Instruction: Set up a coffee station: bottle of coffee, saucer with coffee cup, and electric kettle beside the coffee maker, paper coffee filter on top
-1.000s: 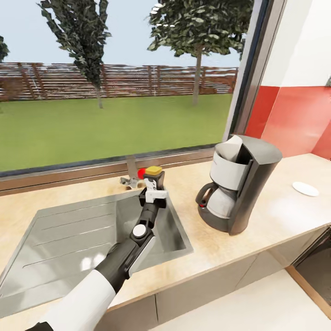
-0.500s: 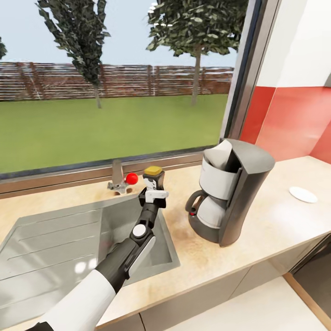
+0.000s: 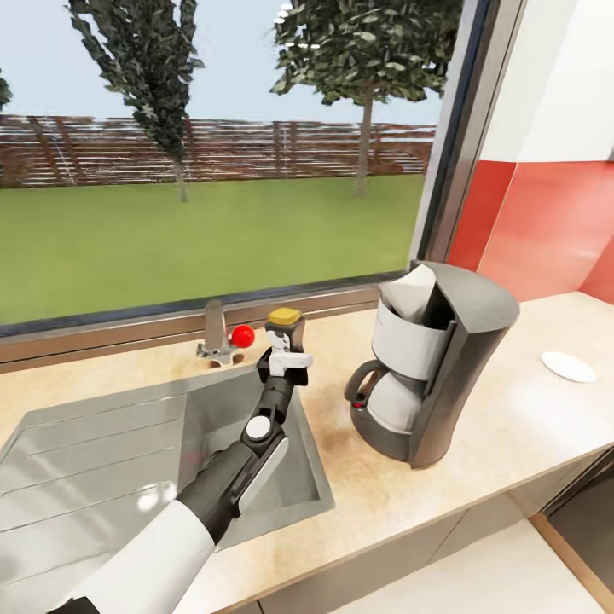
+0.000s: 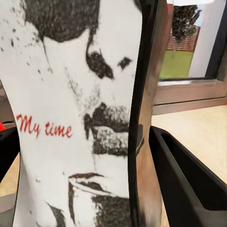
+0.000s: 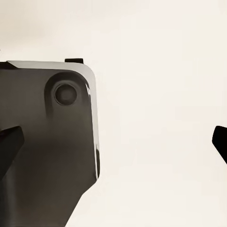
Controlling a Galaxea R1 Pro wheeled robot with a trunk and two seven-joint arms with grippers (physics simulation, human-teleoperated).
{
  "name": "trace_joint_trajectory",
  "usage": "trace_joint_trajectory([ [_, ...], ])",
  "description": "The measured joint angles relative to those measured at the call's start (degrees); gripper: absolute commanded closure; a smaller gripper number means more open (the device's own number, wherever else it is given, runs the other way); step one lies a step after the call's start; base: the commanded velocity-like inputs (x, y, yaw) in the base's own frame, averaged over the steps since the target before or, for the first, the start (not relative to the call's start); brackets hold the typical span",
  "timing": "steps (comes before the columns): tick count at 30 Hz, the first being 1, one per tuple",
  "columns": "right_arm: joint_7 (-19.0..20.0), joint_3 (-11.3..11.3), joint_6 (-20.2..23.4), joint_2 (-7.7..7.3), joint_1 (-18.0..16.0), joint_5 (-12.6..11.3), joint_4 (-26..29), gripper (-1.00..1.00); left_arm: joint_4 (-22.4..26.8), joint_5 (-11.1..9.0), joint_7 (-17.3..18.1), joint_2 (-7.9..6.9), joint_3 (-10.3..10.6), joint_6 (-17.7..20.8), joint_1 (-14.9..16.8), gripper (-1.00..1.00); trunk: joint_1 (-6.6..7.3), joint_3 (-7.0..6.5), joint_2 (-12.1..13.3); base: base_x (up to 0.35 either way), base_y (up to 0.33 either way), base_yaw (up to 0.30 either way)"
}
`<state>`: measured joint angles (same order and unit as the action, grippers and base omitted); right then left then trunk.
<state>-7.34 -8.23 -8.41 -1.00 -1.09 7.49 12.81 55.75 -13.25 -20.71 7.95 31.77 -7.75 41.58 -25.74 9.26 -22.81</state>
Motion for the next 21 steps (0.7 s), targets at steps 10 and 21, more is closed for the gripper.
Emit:
trace_joint_trajectory([
  [10,0.0,0.0,0.0,0.0,0.0,0.0,0.0,-1.0,-0.1,0.0,0.0,-0.07,0.0,-0.1,0.0,1.0,-0.01,-0.01,0.0,0.01,-0.042,0.0],
  [21,0.0,0.0,0.0,0.0,0.0,0.0,0.0,-1.0,-0.3,0.1,0.0,-0.02,0.0,-0.1,0.0,1.0,0.0,0.0,0.0,0.011,-0.232,0.067],
])
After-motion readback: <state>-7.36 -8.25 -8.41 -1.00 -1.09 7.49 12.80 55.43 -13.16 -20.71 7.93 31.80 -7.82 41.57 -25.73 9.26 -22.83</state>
